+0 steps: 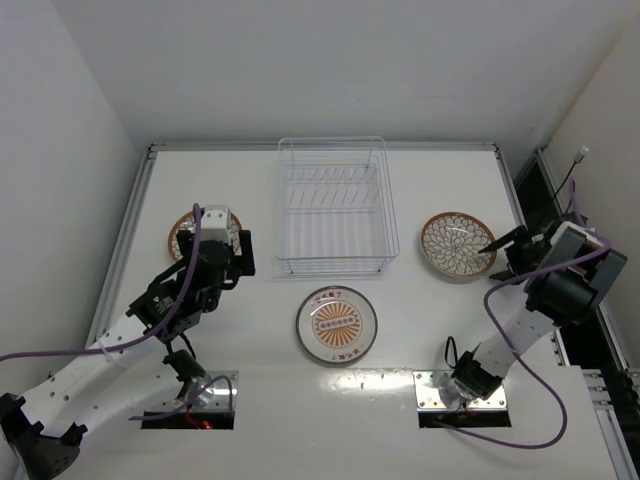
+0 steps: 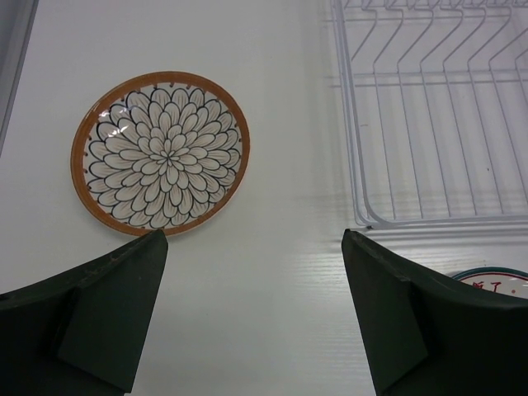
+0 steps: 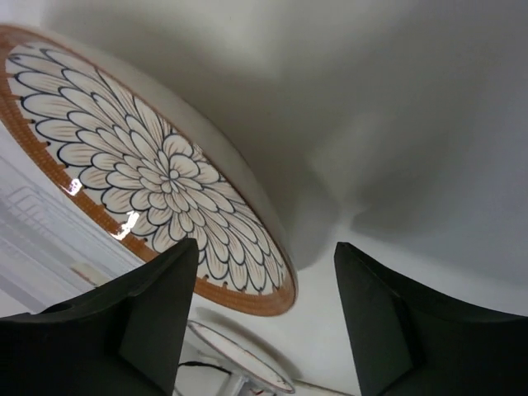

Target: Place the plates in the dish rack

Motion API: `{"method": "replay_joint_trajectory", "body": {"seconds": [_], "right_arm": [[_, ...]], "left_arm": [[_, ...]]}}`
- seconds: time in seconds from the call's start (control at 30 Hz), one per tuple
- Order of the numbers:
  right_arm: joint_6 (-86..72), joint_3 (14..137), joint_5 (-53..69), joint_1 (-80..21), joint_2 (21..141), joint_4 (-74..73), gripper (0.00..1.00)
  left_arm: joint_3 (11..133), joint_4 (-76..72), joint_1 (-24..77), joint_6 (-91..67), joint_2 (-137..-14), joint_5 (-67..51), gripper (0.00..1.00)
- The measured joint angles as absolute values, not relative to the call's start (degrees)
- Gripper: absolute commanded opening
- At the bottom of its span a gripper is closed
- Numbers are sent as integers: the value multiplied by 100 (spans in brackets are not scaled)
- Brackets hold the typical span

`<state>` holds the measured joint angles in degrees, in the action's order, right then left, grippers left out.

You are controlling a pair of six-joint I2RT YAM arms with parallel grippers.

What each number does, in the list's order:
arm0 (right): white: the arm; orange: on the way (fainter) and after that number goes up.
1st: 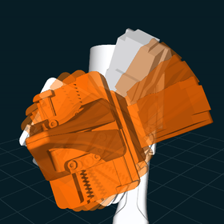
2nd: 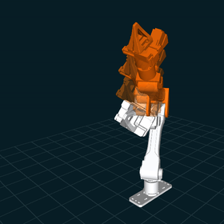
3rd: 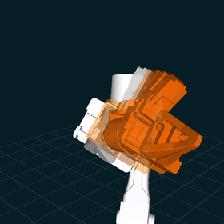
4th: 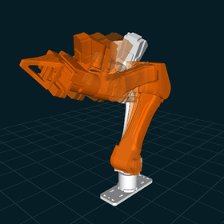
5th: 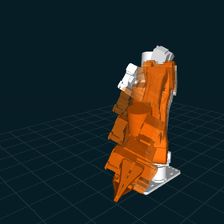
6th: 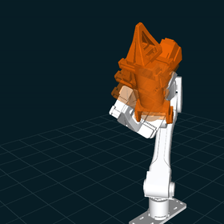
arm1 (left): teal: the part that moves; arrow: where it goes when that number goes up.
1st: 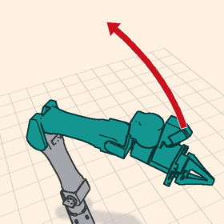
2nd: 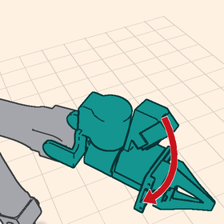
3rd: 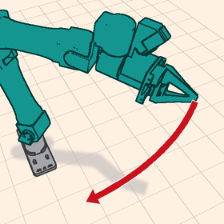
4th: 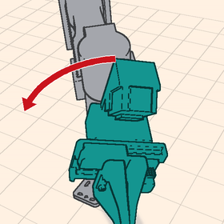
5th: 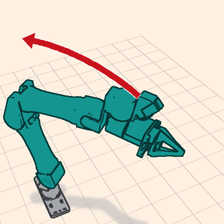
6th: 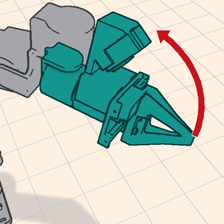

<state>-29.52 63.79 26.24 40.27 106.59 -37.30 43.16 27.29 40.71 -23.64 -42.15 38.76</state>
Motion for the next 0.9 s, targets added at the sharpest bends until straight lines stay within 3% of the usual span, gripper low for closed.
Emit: {"method": "replay_joint_trajectory", "body": {"seconds": [0.33, 0.43, 0.47, 0.57, 0.7, 0.9], "right_arm": [[-2886, 6829, 3369, 3940, 11681, -3592, 38], [-2840, 6991, 3503, 3929, 11863, -3601, 18], [-2738, 7032, 3581, 3931, 11924, -3559, 0], [-2707, 7089, 4119, 3922, 11926, -3538, 0], [-2670, 7050, 3907, 3767, 11684, -3343, 0], [-3048, 7008, 2202, 2936, 9885, -3505, 0]], "left_arm": [[4309, 2665, 4071, -2357, -4268, 3837, 86], [4309, 2644, 4071, -2359, -4270, 3833, 86], [4309, 2644, 4071, -2359, -4276, 3835, 86], [4309, 2644, 4071, -2357, -4307, 3833, 86], [4309, 2644, 4066, -2359, -4320, 3826, 86], [4309, 2644, 4053, -2357, -4351, 3822, 86]]}}
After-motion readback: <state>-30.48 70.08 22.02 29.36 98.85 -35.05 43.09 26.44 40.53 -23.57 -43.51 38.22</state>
